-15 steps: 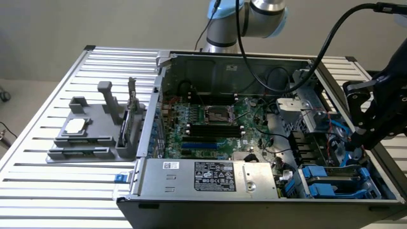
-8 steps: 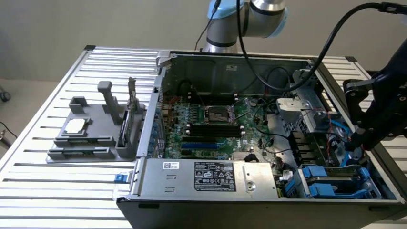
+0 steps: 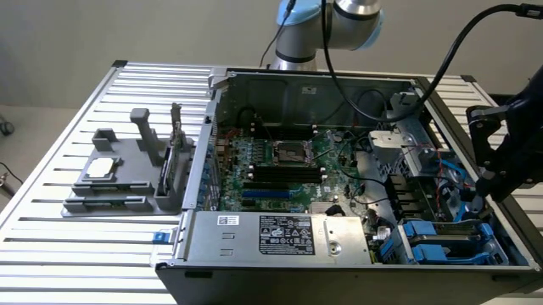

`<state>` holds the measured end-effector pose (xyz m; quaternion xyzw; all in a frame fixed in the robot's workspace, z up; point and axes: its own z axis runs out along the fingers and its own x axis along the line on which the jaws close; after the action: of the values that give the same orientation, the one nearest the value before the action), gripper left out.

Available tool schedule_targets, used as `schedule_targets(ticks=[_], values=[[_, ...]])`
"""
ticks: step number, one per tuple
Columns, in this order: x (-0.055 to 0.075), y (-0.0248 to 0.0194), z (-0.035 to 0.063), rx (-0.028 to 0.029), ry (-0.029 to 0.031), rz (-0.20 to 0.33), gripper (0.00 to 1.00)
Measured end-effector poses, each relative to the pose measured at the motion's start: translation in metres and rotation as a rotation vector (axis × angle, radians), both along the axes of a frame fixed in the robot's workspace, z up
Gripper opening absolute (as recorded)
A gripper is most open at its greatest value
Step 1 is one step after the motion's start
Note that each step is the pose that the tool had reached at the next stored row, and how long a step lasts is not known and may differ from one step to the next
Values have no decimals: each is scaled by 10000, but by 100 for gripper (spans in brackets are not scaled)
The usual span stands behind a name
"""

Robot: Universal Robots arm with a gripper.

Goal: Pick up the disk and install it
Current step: 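Insert the first disk wire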

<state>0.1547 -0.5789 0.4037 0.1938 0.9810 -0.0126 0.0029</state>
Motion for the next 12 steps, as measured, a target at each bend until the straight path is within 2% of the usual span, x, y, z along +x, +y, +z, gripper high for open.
schedule_targets(ticks=[8, 12], values=[[94, -10, -1, -9, 26, -151, 22], [96, -13, -24, -13, 26, -467, 22]])
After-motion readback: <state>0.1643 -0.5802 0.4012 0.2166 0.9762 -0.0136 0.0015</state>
